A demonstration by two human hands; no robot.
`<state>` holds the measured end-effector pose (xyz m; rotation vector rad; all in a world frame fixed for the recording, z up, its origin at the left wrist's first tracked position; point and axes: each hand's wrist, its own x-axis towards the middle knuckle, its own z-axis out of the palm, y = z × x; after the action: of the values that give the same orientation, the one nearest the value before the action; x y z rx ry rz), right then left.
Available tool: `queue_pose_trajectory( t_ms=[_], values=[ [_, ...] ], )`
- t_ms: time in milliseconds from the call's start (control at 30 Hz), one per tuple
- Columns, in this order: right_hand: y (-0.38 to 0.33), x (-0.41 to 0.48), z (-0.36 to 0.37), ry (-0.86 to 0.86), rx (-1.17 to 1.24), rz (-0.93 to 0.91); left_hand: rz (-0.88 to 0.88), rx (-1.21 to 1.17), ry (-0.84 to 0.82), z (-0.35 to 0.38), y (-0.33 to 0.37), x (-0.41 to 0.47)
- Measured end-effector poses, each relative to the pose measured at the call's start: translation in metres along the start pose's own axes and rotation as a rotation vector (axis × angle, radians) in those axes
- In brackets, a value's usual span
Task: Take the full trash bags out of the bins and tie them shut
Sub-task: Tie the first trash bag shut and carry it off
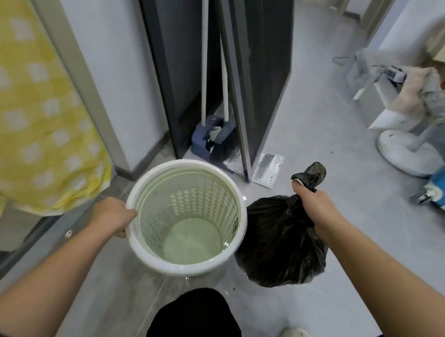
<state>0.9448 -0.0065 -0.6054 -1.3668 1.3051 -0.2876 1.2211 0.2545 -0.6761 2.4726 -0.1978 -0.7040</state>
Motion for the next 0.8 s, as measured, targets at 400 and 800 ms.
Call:
queue_pose_trajectory(
  t_ms=[400,800],
  values=[
    [0.014,-0.003,0.019,-0.073,-0.067,-0.004,-0.078,0.029,-0.01,0.014,-0.002,-0.009],
    [0.022,0.002,0.022,-0.117,-0.134,0.005,-0.225,-0.124,-0.003,0.033,-0.017,0.02]
  ],
)
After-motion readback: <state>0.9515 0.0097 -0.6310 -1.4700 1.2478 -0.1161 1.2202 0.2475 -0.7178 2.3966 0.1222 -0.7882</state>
